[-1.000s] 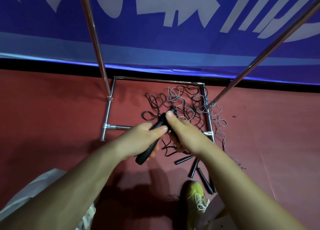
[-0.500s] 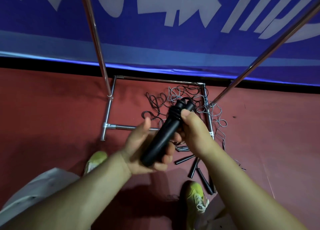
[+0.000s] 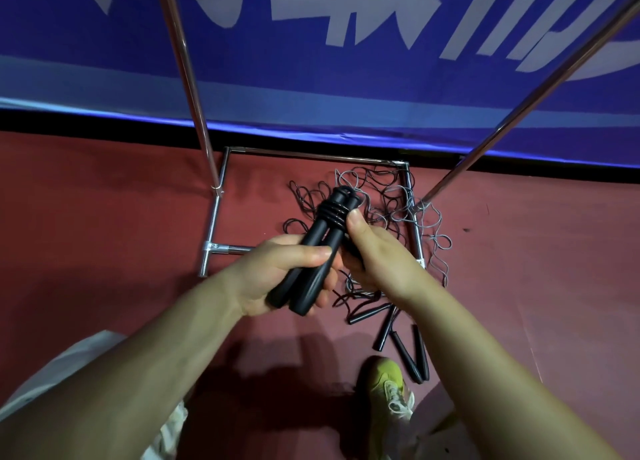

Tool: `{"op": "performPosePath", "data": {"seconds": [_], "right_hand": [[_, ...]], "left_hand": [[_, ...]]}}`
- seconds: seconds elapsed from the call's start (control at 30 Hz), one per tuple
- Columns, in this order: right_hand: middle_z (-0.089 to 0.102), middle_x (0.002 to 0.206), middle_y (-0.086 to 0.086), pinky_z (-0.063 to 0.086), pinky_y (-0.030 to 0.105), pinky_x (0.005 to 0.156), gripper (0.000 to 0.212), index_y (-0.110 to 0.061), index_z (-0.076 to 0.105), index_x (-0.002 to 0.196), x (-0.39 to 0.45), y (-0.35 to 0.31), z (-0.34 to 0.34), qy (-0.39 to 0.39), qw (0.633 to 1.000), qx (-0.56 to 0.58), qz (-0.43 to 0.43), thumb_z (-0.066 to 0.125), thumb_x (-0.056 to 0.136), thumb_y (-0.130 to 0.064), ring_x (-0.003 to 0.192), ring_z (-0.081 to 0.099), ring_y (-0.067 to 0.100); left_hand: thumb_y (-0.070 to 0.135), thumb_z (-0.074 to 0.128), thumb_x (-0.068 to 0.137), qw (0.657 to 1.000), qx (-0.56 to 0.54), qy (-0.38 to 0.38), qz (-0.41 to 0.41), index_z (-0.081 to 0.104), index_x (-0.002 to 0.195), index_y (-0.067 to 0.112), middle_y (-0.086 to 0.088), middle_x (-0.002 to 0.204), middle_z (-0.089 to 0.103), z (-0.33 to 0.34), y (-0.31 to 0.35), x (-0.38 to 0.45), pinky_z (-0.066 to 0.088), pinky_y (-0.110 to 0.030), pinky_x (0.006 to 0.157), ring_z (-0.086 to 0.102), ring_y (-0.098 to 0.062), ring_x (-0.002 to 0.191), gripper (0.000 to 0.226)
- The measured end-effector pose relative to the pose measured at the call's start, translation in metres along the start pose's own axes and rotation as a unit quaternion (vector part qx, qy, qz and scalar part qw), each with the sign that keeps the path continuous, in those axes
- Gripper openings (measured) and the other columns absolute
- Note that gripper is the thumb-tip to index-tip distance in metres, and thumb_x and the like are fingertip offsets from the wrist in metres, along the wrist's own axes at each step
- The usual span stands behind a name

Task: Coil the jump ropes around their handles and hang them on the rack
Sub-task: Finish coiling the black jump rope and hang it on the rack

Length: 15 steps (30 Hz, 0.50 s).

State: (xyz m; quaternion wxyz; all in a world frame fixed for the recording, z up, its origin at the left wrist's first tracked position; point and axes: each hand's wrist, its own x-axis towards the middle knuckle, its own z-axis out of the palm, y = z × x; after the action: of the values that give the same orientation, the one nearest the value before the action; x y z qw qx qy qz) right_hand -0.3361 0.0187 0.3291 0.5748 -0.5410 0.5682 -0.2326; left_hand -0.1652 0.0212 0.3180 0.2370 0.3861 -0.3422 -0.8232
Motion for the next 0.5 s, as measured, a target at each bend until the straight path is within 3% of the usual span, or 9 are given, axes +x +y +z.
{"op": "performPosePath", "data": {"seconds": [0.1, 0.23, 0.33, 0.43, 0.5], "right_hand": [[0.038, 0.036, -0.008, 0.026, 0.015, 0.041, 0.061, -0.015, 0.044, 0.055, 0.003, 0.005, 0.003, 0.058, 0.995, -0.079, 0.020, 0.026, 0.096, -0.057, 0.034, 0.032, 0.004], [0.036, 0.037, -0.006, 0.027, 0.025, 0.044, 0.063, -0.016, 0.039, 0.048, 0.001, 0.010, 0.000, 0.094, 0.987, -0.121, 0.044, 0.031, 0.099, -0.051, 0.035, 0.033, 0.011], [0.037, 0.041, -0.004, 0.028, 0.026, 0.048, 0.067, -0.014, 0.040, 0.049, -0.002, 0.014, -0.001, 0.083, 0.989, -0.108, 0.063, 0.026, 0.097, -0.059, 0.039, 0.033, 0.014], [0.039, 0.045, -0.003, 0.025, 0.026, 0.046, 0.073, -0.011, 0.047, 0.063, -0.006, 0.016, -0.001, 0.038, 0.990, -0.069, 0.116, 0.022, 0.088, -0.075, 0.038, 0.031, 0.013], [0.037, 0.042, -0.005, 0.023, 0.024, 0.043, 0.073, -0.012, 0.046, 0.060, -0.008, 0.016, -0.002, 0.029, 0.985, -0.066, 0.154, 0.030, 0.083, -0.079, 0.035, 0.030, 0.011]], "left_hand": [[0.019, 0.063, 0.078, 0.999, 0.028, 0.017, -0.005, 0.061, 0.088, 0.005, -0.007, 0.066, 0.063, 0.002, -0.003, 0.006, 0.047, -0.024, 0.043, 0.062, -0.020, 0.051, 0.017], [0.020, 0.066, 0.074, 0.996, 0.079, 0.045, -0.009, 0.056, 0.094, 0.002, -0.009, 0.066, 0.065, 0.002, -0.006, 0.013, 0.049, -0.028, 0.046, 0.064, -0.024, 0.054, 0.028], [0.015, 0.066, 0.086, 0.990, 0.124, 0.062, -0.012, 0.056, 0.088, 0.007, -0.009, 0.065, 0.066, 0.004, -0.009, 0.017, 0.049, -0.026, 0.047, 0.065, -0.024, 0.054, 0.013], [0.014, 0.061, 0.091, 0.969, 0.227, 0.096, -0.021, 0.055, 0.087, 0.010, -0.012, 0.073, 0.067, 0.008, -0.015, 0.023, 0.052, -0.028, 0.051, 0.066, -0.022, 0.056, 0.008], [0.022, 0.063, 0.088, 0.931, 0.349, 0.107, -0.025, 0.056, 0.087, 0.009, -0.012, 0.079, 0.071, 0.011, -0.020, 0.026, 0.057, -0.035, 0.059, 0.069, -0.022, 0.062, 0.015]]}}
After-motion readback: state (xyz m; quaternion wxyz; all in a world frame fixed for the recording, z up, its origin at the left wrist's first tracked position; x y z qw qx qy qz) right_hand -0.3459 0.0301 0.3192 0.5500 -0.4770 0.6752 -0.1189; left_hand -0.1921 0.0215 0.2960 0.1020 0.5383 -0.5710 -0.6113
